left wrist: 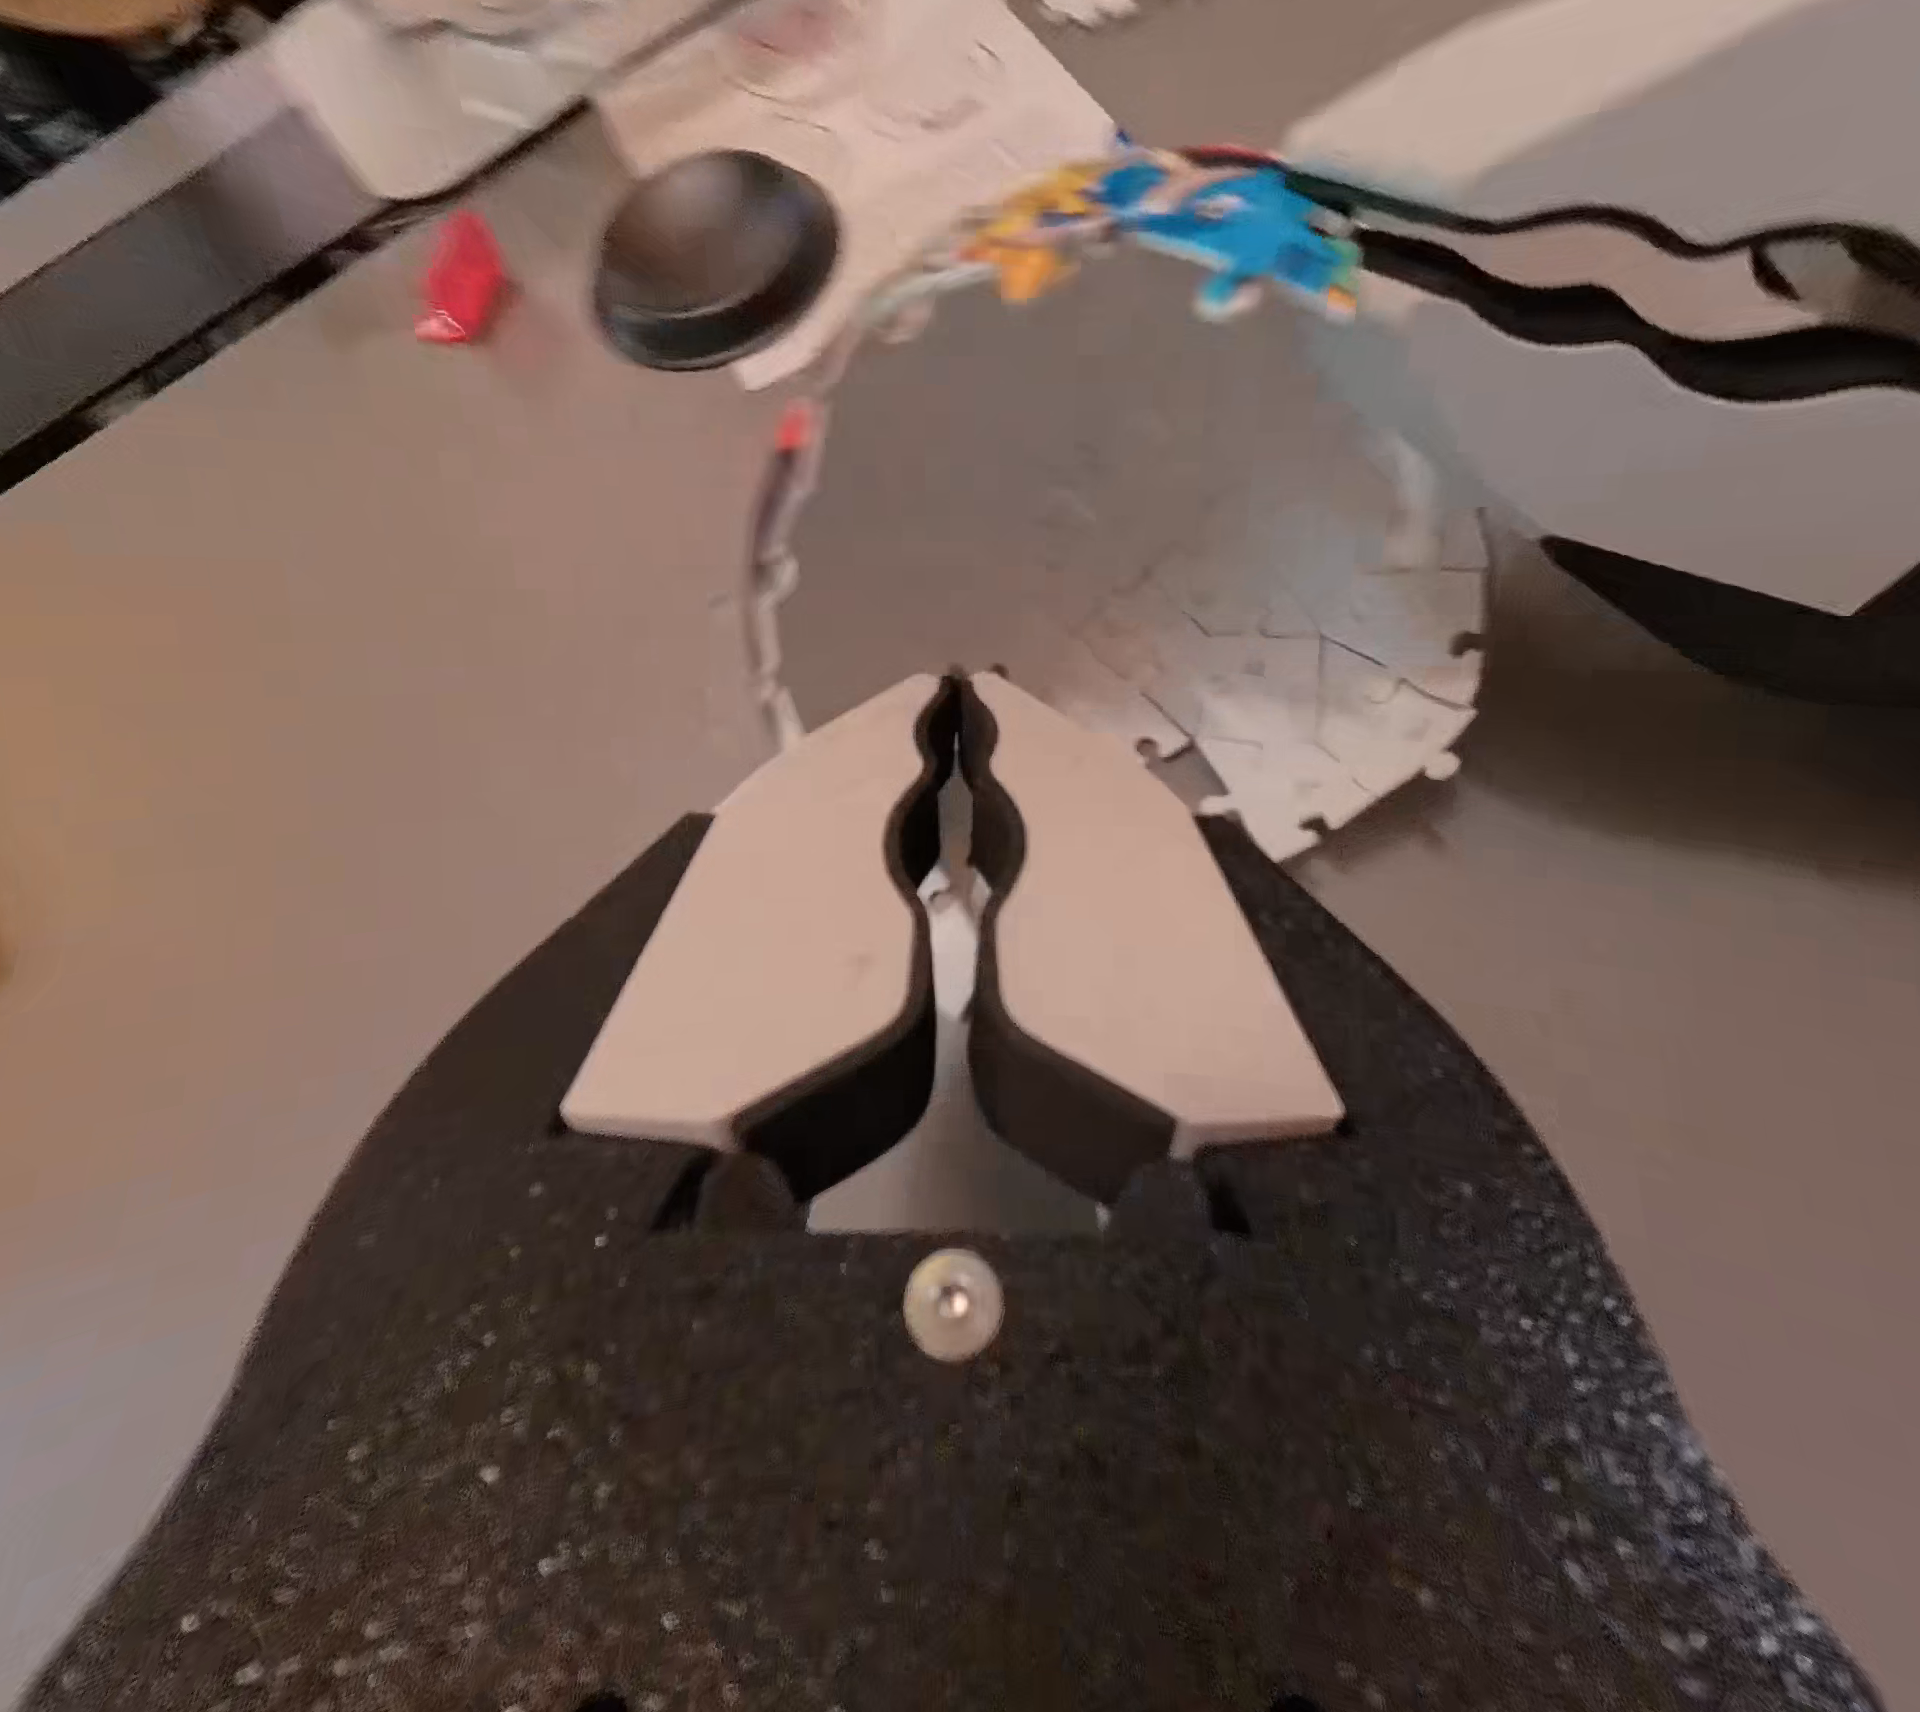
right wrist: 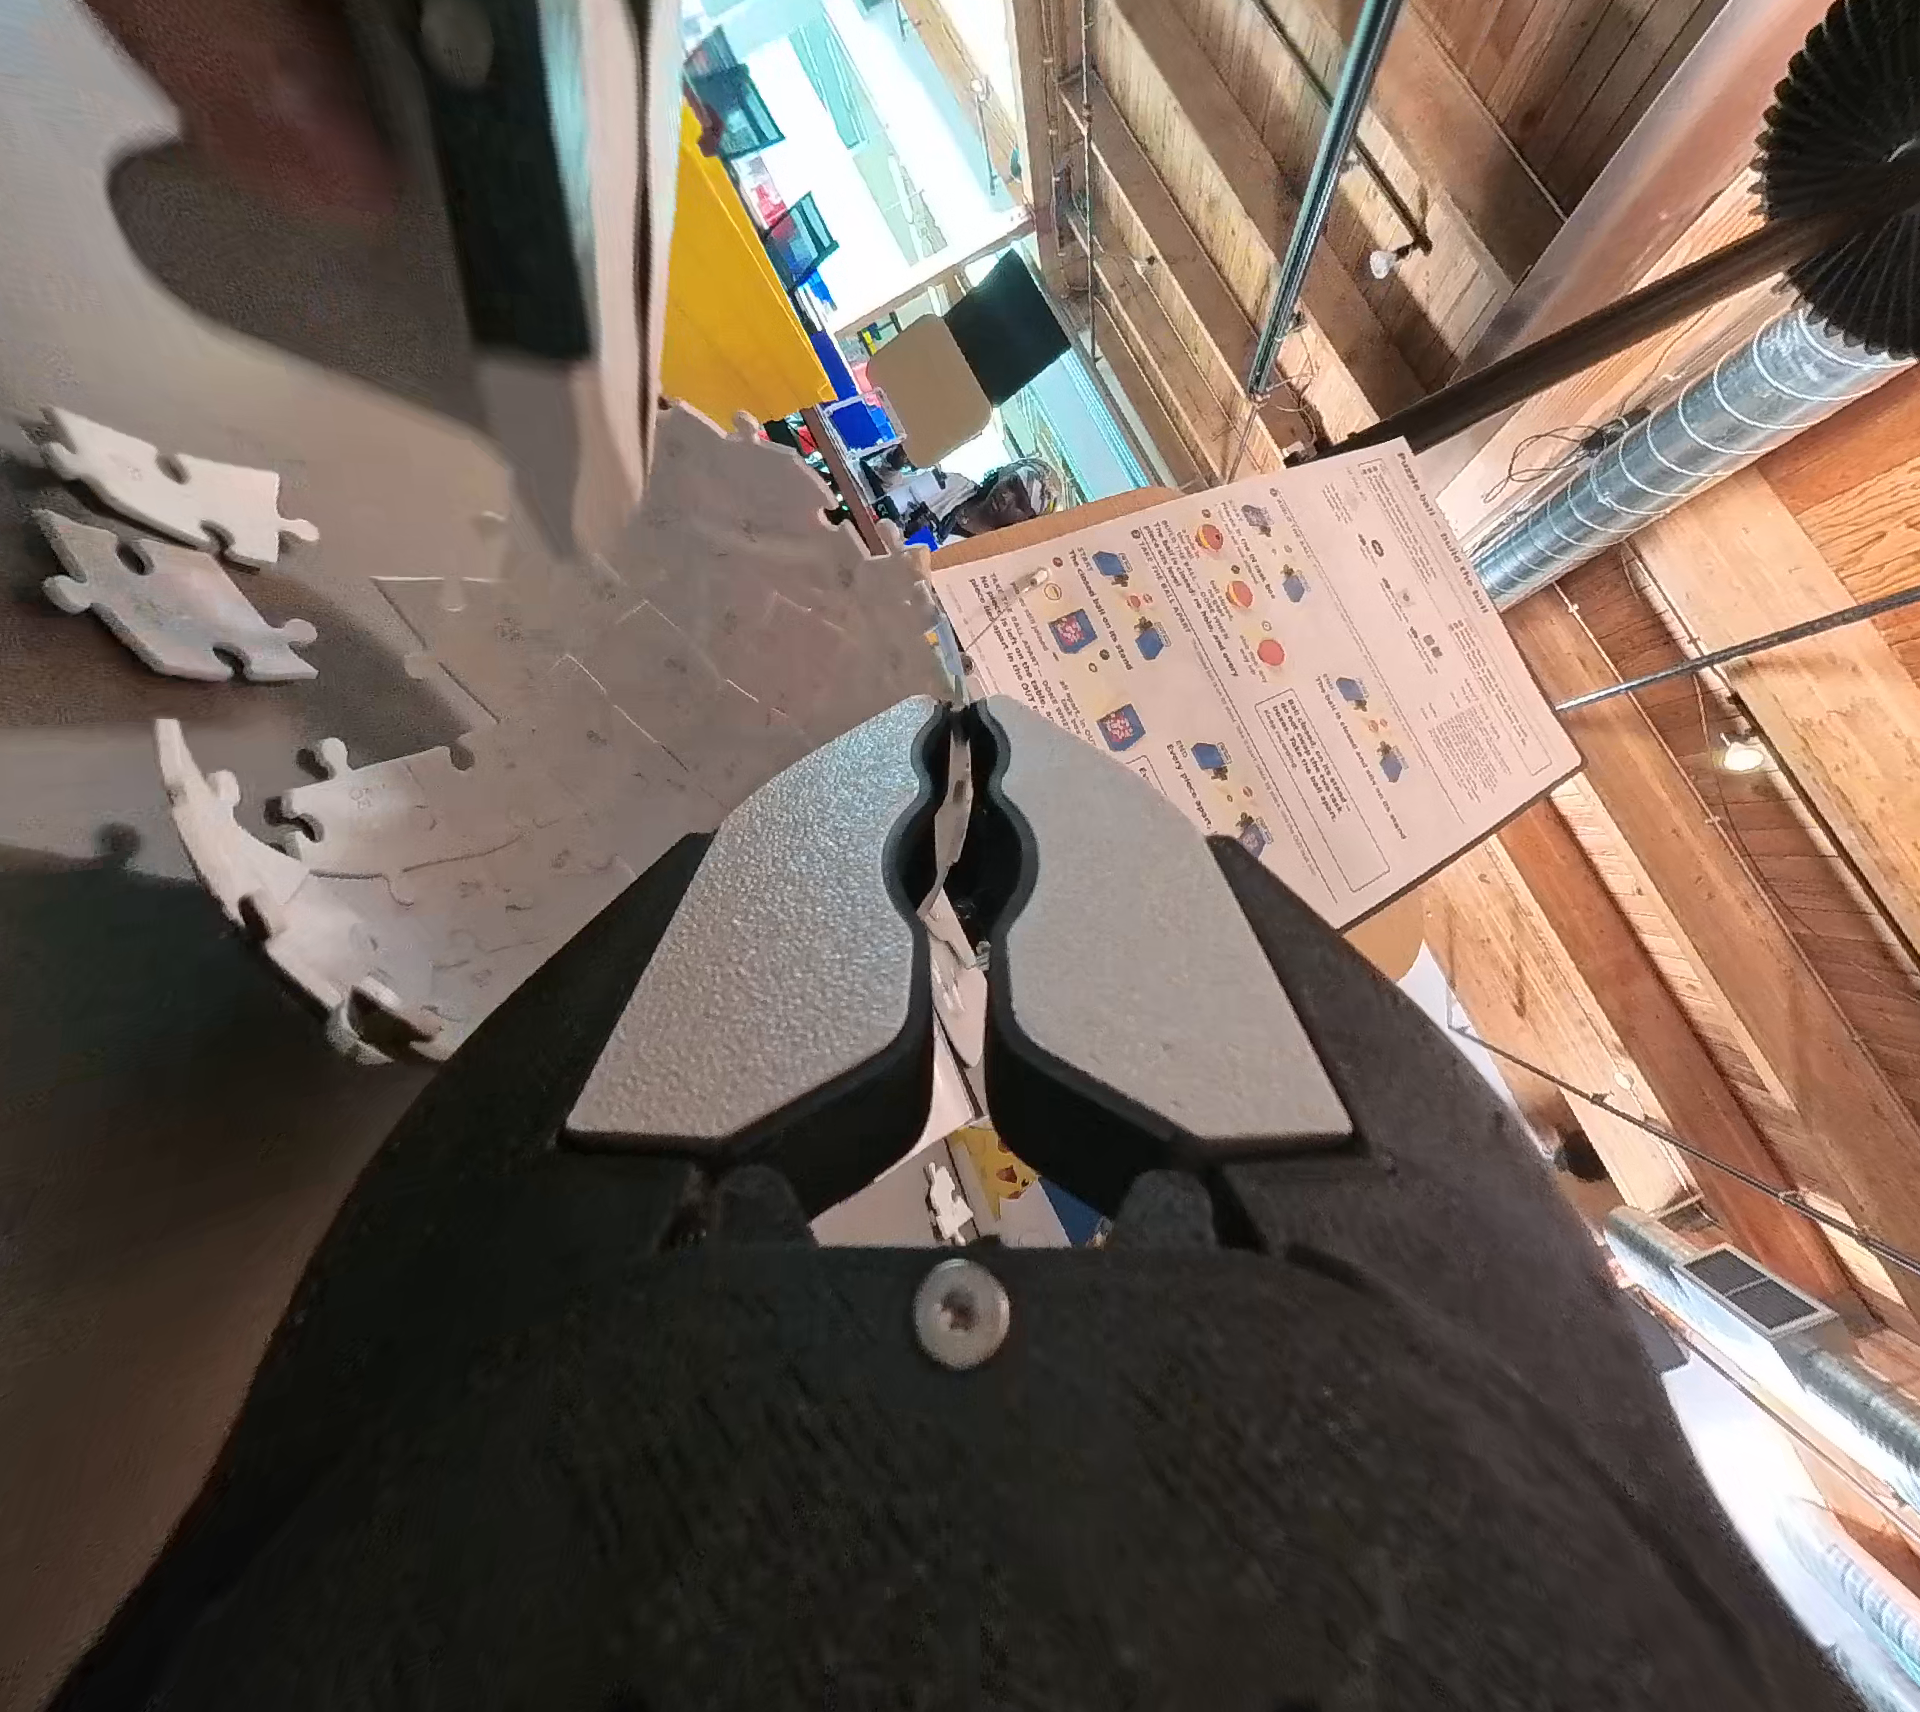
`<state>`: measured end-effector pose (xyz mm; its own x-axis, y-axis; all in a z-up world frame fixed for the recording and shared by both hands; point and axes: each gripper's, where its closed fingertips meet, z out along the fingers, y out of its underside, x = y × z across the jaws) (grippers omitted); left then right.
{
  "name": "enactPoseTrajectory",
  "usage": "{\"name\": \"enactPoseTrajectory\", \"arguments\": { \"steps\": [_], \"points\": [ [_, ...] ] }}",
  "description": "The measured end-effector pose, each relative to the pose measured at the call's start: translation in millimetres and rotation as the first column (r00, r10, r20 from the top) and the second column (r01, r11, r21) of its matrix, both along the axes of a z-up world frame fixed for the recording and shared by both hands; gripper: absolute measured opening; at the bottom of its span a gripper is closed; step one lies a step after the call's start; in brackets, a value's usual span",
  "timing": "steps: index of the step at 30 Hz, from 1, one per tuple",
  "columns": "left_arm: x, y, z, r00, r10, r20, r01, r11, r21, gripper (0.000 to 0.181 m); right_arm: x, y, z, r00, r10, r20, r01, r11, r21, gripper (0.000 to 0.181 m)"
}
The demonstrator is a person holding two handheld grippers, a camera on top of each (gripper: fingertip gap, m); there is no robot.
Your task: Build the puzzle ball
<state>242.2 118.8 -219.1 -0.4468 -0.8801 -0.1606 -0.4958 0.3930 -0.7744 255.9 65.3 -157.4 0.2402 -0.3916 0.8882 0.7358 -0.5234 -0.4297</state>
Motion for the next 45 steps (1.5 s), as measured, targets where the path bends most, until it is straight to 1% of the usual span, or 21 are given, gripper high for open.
{"name": "enactPoseTrajectory", "arguments": {
  "steps": [2,3,4,5,6,10,13,16,18,21,26,28,30,31,34,39,41,45],
  "points": [
    [-9.4,20.2,8.7,0.997,0.066,0.034,-0.064,0.997,-0.038,0.000,-0.3,0.7,0.1,1.000,0.003,0.003,-0.003,1.000,-0.001,0.003],
    [-14.1,31.4,7.6,0.994,0.102,0.038,-0.102,0.995,-0.022,0.000,-0.6,1.2,0.1,1.000,0.005,0.005,-0.005,1.000,-0.003,0.003],
    [-18.9,41.5,4.2,0.990,0.135,0.036,-0.135,0.991,0.005,0.007,-0.8,1.6,0.1,1.000,0.006,0.006,-0.006,1.000,-0.004,0.003],
    [-24.2,47.3,-0.6,0.989,0.147,0.027,-0.147,0.989,0.027,0.013,-1.2,2.1,0.0,1.000,0.007,0.008,-0.007,1.000,-0.006,0.003],
    [-29.7,48.8,-5.4,0.990,0.140,0.016,-0.141,0.989,0.038,0.013,-1.6,2.4,0.1,1.000,0.006,0.013,-0.006,1.000,-0.009,0.003],
    [-42.8,43.6,-21.6,0.993,0.121,-0.014,-0.120,0.992,0.048,0.015,-2.0,3.7,0.3,0.999,0.001,0.034,0.000,1.000,-0.025,0.003],
    [-44.5,41.6,-41.0,0.988,0.121,-0.096,-0.113,0.990,0.081,0.025,-0.6,4.3,0.6,0.999,-0.015,0.049,0.017,0.999,-0.037,0.003],
    [-40.9,41.2,-49.3,0.986,0.112,-0.120,-0.099,0.989,0.106,0.030,-1.4,5.0,1.1,0.998,-0.016,0.059,0.018,0.999,-0.042,0.003],
    [-40.6,39.2,-49.3,0.985,0.105,-0.140,-0.093,0.991,0.092,0.032,-1.3,4.9,1.0,0.998,-0.020,0.067,0.023,0.999,-0.048,0.002],
    [-45.0,24.4,-43.3,0.988,0.044,-0.151,-0.039,0.999,0.033,0.030,-1.2,5.1,1.4,0.997,-0.021,0.074,0.025,0.998,-0.052,0.002],
    [-45.4,9.9,-46.7,0.986,0.004,-0.165,0.008,0.997,0.076,0.027,-1.6,6.4,1.2,0.997,-0.019,0.078,0.023,0.998,-0.054,0.002],
    [-41.6,9.4,-48.8,0.985,0.033,-0.167,-0.016,0.995,0.102,0.027,-1.6,6.2,1.1,0.997,-0.017,0.077,0.021,0.998,-0.053,0.002],
    [-42.7,9.6,-54.7,0.978,0.051,-0.203,-0.027,0.992,0.122,0.024,-1.6,5.7,1.0,0.997,-0.019,0.078,0.023,0.998,-0.055,0.002],
    [-42.5,7.2,-55.2,0.977,0.052,-0.204,-0.031,0.994,0.106,0.021,-1.9,5.7,1.1,0.997,-0.017,0.077,0.021,0.998,-0.054,0.002],
    [-42.0,2.7,-56.3,0.976,0.051,-0.213,-0.037,0.997,0.067,0.020,-2.3,6.2,0.9,0.997,-0.015,0.079,0.019,0.998,-0.056,0.002],
    [-39.1,5.9,-53.5,0.978,0.039,-0.205,-0.024,0.997,0.074,0.024,-2.1,6.3,0.9,0.997,-0.012,0.076,0.016,0.998,-0.053,0.002],
    [-36.2,6.6,-50.6,0.981,0.030,-0.190,-0.017,0.997,0.073,0.029,-2.4,6.6,0.7,0.997,-0.009,0.076,0.013,0.998,-0.055,0.002],
    [-33.7,7.1,-55.4,0.970,0.049,-0.237,-0.037,0.998,0.053,0.035,-1.8,6.5,0.6,0.997,-0.008,0.074,0.012,0.998,-0.055,0.002]
  ]
}}
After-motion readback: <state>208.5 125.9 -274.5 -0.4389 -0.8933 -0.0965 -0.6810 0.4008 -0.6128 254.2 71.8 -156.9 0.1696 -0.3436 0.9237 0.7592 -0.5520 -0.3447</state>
